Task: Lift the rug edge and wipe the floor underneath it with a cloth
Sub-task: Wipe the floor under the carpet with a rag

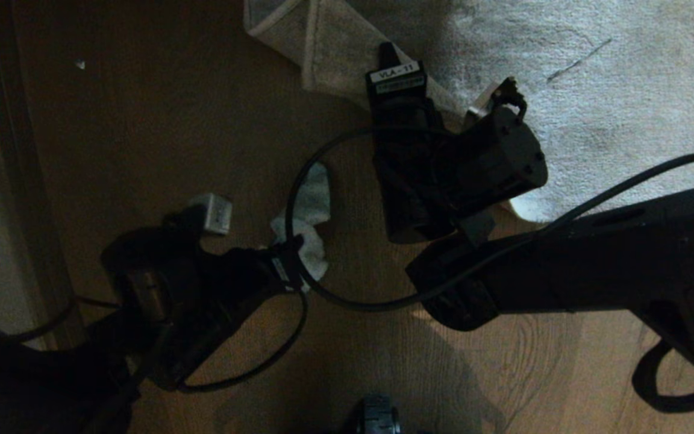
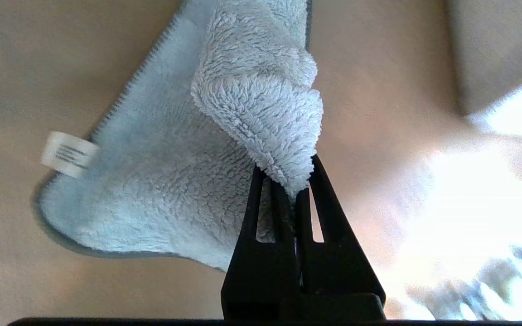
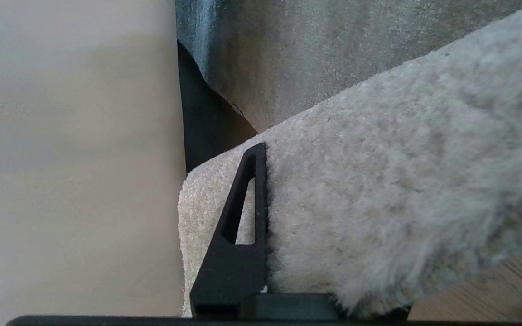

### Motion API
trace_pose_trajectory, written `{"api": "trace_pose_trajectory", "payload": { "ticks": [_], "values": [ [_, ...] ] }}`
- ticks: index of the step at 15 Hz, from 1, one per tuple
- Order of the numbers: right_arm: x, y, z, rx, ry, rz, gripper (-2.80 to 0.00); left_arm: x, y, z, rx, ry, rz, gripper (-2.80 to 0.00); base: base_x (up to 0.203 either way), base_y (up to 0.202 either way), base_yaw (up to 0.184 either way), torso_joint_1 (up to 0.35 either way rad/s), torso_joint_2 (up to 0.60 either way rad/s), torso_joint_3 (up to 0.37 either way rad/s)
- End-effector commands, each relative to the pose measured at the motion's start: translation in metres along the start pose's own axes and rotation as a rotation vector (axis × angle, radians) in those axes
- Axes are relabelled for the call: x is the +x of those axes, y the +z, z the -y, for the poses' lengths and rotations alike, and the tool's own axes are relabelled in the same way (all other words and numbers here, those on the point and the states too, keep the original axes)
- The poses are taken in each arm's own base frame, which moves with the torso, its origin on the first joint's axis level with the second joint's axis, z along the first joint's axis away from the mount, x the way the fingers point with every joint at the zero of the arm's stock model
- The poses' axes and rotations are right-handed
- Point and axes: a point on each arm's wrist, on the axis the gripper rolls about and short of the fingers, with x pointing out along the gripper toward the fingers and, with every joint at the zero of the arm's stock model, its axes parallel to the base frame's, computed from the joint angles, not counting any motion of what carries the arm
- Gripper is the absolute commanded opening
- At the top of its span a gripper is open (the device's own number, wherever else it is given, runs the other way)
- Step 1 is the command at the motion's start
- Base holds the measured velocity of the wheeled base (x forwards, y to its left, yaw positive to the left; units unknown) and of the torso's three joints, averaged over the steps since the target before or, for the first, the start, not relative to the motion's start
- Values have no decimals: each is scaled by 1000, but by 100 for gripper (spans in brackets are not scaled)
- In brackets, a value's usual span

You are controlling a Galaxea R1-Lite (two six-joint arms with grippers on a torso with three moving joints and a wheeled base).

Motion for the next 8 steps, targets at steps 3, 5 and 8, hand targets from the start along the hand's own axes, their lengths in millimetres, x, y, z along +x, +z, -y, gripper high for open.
{"api": "trace_pose_trajectory", "payload": {
  "ticks": [3,5,8],
  "values": [
    [-1,2,-2,27,25,28,-280,-14,-29,39,11,-148,-105,-280,0,0,0,0,0,0],
    [0,3,-3,27,26,30,-280,-9,-42,45,23,-164,-144,-280,0,0,0,0,0,0],
    [0,3,-3,26,25,31,-280,1,-55,43,33,-147,-179,-280,0,0,0,0,0,0]
  ]
}}
